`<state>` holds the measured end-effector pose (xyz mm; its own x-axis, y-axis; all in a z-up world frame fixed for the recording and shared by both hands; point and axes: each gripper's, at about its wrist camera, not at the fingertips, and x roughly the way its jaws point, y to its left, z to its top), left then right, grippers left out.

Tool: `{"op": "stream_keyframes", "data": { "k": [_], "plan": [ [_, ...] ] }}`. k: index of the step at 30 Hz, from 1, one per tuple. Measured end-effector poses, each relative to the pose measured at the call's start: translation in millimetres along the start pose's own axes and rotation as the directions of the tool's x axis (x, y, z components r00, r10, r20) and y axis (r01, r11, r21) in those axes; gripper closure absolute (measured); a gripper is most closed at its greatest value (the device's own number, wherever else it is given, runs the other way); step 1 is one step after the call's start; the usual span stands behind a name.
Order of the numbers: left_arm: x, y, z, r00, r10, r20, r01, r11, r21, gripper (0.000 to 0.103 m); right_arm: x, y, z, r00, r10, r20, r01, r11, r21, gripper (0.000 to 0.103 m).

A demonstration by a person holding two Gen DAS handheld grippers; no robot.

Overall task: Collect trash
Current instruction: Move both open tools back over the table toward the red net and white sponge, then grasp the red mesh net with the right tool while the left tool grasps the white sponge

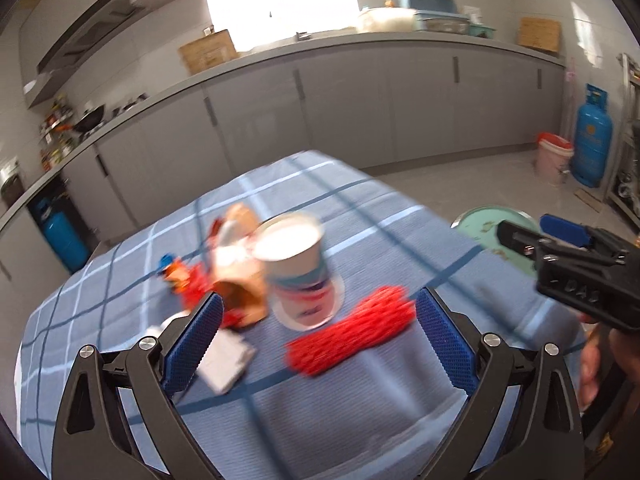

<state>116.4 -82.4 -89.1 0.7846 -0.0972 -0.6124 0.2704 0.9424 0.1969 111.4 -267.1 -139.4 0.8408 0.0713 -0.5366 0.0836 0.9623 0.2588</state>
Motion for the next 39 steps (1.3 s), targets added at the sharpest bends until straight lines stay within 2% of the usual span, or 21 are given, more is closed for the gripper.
{"op": "stream_keyframes", "data": {
  "k": [5,9,16,21,27,31,35,36,39],
  "plan": [
    [7,61,-15,0.995,0.091,-0.042,-0.095,0.990,-0.106,0.008,11,44,-7,0.999,0.036,-0.032,-0.038,0.997,-0.062,0.023],
    [16,111,-28,0.985,0.153,-0.085,-0.167,0.964,-0.204,0.008,21,74,-12,0.997,0.049,-0.062,-0.056,0.992,-0.113,0.020],
    [32,157,-48,0.971,0.186,-0.148,-0.224,0.927,-0.302,0.008,44,101,-20,0.992,0.017,-0.123,-0.036,0.987,-0.154,0.014],
    [33,170,-55,0.973,0.179,-0.146,-0.219,0.913,-0.345,0.008,60,109,-27,0.987,0.014,-0.162,-0.040,0.987,-0.154,0.014],
    [37,162,-57,0.980,0.127,-0.151,-0.173,0.921,-0.349,0.008,66,111,-33,0.984,0.010,-0.177,-0.040,0.985,-0.166,0.017],
    [48,155,-60,0.980,0.095,-0.173,-0.152,0.924,-0.351,0.008,69,112,-38,0.980,0.021,-0.200,-0.057,0.983,-0.175,0.029],
    [57,155,-63,0.979,0.078,-0.186,-0.143,0.919,-0.366,0.008,70,107,-44,0.977,0.045,-0.209,-0.079,0.984,-0.157,0.034],
    [57,155,-64,0.980,0.071,-0.186,-0.137,0.918,-0.372,0.008,67,107,-46,0.981,0.056,-0.184,-0.087,0.982,-0.166,0.039],
    [57,154,-66,0.982,0.051,-0.183,-0.118,0.919,-0.377,0.008,64,115,-48,0.986,0.030,-0.165,-0.066,0.974,-0.215,0.042]
  ]
}}
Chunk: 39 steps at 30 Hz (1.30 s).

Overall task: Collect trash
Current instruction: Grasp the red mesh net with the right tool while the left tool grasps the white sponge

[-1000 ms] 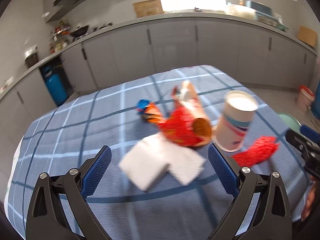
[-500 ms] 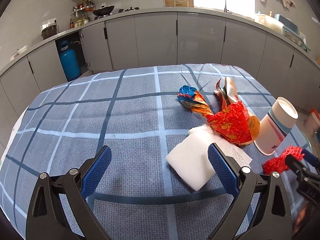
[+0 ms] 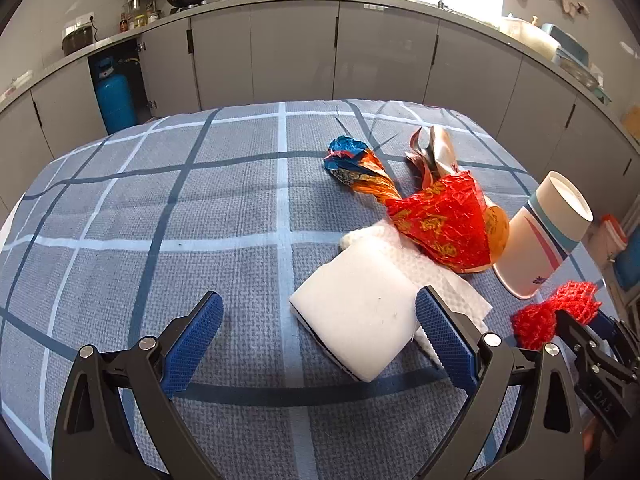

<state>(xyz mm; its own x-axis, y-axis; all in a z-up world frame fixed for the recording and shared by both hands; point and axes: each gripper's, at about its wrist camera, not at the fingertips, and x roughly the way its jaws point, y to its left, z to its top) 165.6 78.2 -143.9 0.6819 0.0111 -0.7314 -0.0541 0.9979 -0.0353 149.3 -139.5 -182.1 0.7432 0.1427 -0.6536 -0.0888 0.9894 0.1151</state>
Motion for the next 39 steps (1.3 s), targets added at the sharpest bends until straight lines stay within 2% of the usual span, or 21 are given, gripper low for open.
{"op": "stream_keyframes", "data": {
  "k": [4,6,8,10,14,15,17,24,31,39],
  "plan": [
    [-4,-5,-2,1.000,-0.027,0.002,0.027,1.000,0.011,0.011,1,-3,0,1.000,0.017,-0.002,-0.017,1.000,0.013,0.045],
    [-3,-6,-3,0.999,-0.043,-0.006,0.043,0.999,0.016,0.033,0,-1,0,1.000,0.019,0.006,-0.019,1.000,-0.004,0.050],
    [-3,-7,-4,0.997,-0.081,-0.019,0.082,0.997,0.014,0.043,-2,2,-1,1.000,0.020,0.022,-0.019,1.000,-0.019,0.057],
    [-6,-9,-4,0.997,-0.080,-0.014,0.080,0.996,0.024,0.046,-4,4,-2,0.999,0.017,0.035,-0.016,0.999,-0.029,0.068],
    [-13,-6,-5,0.997,-0.077,-0.008,0.077,0.997,0.022,0.065,-8,6,-4,0.999,0.013,0.050,-0.011,0.999,-0.044,0.078],
    [-16,-4,-4,0.997,-0.080,-0.005,0.080,0.997,0.018,0.070,-10,6,-4,0.998,0.013,0.054,-0.011,0.999,-0.040,0.083],
    [-21,0,-3,0.996,-0.086,0.000,0.086,0.996,0.013,0.075,-13,5,-4,0.998,0.024,0.060,-0.022,0.999,-0.027,0.084],
    [-39,7,-10,0.998,-0.064,0.022,0.063,0.998,0.027,0.084,-37,10,-1,0.993,0.064,0.101,-0.062,0.998,-0.021,0.086],
    [-70,14,-5,0.995,-0.025,0.096,0.021,0.999,0.039,0.084,-67,10,2,0.985,0.079,0.155,-0.079,0.997,-0.005,0.086],
    [-98,2,-1,0.984,0.013,0.175,-0.027,0.996,0.080,0.084,-90,7,6,0.977,0.074,0.202,-0.076,0.997,0.001,0.086]
  ]
}}
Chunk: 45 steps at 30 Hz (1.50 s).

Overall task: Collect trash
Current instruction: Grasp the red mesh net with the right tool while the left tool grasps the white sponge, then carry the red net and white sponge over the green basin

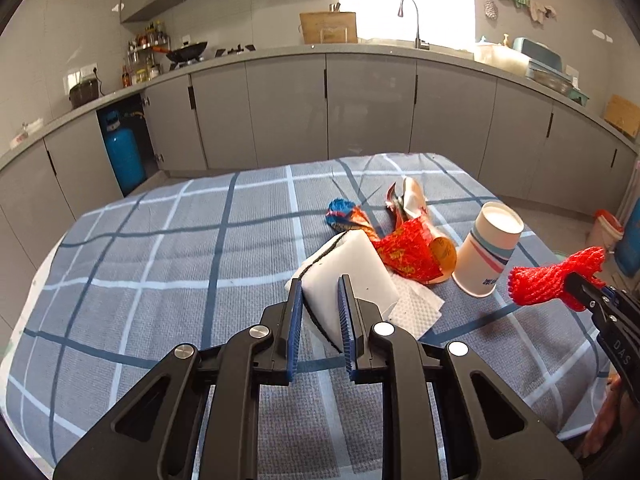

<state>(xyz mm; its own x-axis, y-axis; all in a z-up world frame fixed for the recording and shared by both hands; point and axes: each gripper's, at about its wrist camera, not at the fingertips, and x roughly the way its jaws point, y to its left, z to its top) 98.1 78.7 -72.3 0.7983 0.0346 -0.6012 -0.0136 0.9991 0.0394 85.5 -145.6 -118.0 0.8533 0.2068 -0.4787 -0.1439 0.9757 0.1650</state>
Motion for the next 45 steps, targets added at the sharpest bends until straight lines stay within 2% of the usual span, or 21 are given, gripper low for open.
{"op": "stream_keyframes", "data": {
  "k": [7,16,33,45],
  "plan": [
    [-22,-20,14,0.998,-0.004,0.058,0.002,0.999,0.032,0.084,-23,-9,9,0.998,-0.023,0.059,0.022,1.000,0.021,0.086],
    [-41,-56,33,0.991,-0.044,0.124,0.032,0.995,0.094,0.084,-41,-35,16,0.993,-0.056,0.105,0.048,0.996,0.073,0.086],
    [-52,-144,53,0.970,-0.157,0.186,0.113,0.967,0.227,0.084,-68,-95,21,0.975,-0.158,0.157,0.129,0.975,0.179,0.086],
    [-53,-186,63,0.957,-0.210,0.199,0.150,0.948,0.280,0.084,-82,-125,22,0.958,-0.226,0.178,0.182,0.956,0.232,0.086]
  ]
}}
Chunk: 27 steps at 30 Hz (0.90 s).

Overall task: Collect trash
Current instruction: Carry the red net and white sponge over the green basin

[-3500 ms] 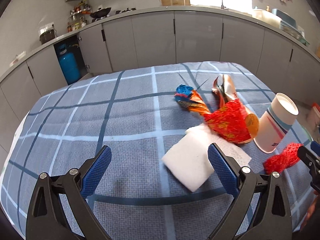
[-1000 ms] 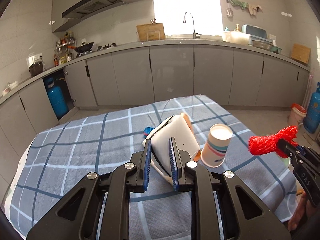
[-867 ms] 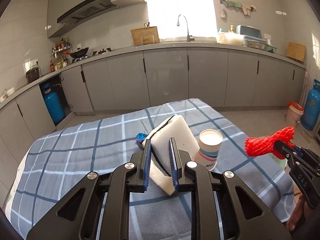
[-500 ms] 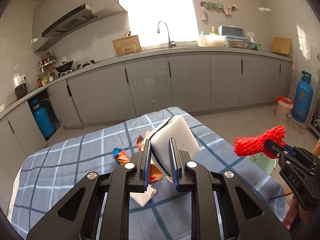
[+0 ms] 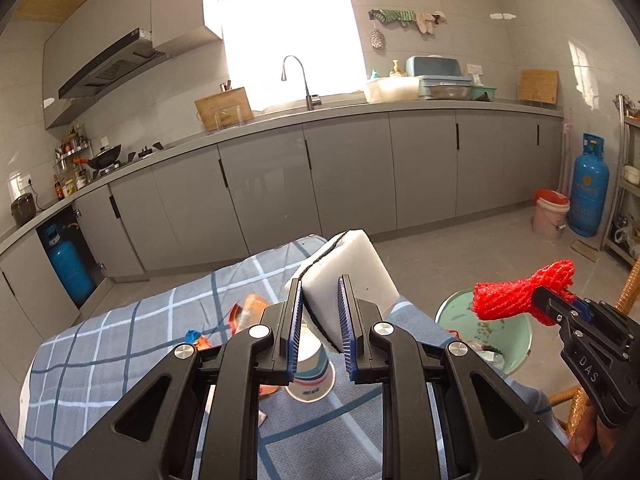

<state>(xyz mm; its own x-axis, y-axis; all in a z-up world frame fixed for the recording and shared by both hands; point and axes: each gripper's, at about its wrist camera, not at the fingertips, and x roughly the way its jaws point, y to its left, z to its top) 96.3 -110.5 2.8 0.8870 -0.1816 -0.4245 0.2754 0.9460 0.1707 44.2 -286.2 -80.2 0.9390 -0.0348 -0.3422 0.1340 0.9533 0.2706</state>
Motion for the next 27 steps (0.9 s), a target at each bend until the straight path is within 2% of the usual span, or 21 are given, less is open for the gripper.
{"op": "stream_keyframes", "data": {
  "k": [13,27],
  "plan": [
    [23,-41,10,0.999,-0.050,-0.007,0.050,0.997,0.063,0.084,2,-38,2,0.998,-0.069,0.003,0.069,0.997,0.027,0.086],
    [55,-96,16,0.988,-0.153,-0.024,0.155,0.980,0.128,0.084,24,-85,13,0.989,-0.145,-0.016,0.145,0.989,0.036,0.086]
  ]
}}
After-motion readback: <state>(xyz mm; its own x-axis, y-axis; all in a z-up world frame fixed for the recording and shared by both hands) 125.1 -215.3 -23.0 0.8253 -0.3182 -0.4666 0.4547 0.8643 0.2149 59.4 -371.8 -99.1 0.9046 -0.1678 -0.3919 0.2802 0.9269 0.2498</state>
